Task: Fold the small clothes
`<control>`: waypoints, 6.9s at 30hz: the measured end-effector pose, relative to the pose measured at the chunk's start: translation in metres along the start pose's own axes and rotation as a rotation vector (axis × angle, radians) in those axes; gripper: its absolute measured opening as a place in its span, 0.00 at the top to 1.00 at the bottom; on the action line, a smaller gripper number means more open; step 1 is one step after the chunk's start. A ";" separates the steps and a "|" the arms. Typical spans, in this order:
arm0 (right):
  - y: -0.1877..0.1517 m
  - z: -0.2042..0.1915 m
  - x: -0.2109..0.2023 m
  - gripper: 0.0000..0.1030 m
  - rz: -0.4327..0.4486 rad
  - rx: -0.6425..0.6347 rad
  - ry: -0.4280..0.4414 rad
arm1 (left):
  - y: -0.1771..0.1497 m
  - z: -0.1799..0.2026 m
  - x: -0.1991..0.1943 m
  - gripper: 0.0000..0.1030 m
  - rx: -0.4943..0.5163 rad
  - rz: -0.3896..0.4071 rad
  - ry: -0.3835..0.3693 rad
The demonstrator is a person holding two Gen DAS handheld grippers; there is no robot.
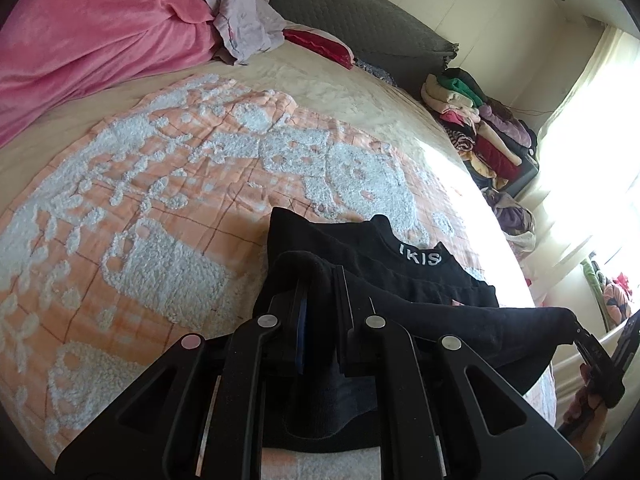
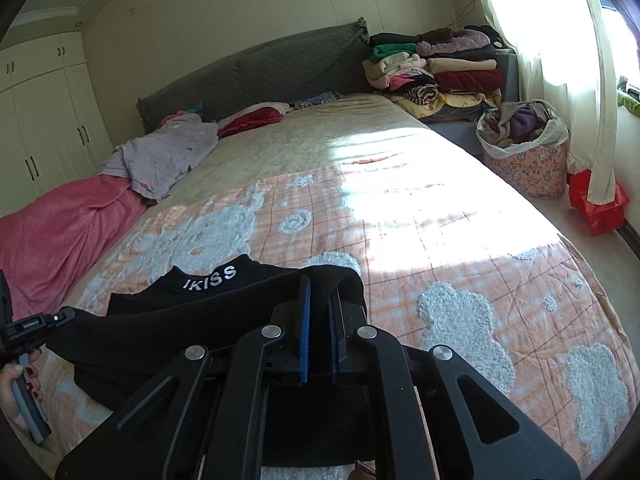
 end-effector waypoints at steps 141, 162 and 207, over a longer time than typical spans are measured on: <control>-0.104 0.016 0.014 0.68 -0.212 -0.030 -0.028 | -0.075 -0.032 0.001 0.75 0.079 -0.181 0.027; -0.112 0.035 0.011 0.76 -0.168 0.006 -0.099 | -0.084 -0.031 -0.005 0.82 0.096 -0.198 0.045; -0.104 -0.126 -0.039 0.08 -0.057 -0.253 0.043 | -0.044 -0.041 -0.054 0.10 0.134 0.052 0.167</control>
Point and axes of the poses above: each gripper's, at about its wrist camera, not at the fingertips, and x roughly the way its jaws point, z to its right, y to its top, the point moved 6 cm from there along x, roughly the way its jaws point, and after that the axes turned 7 degrees about z, right-handed, at the moved point
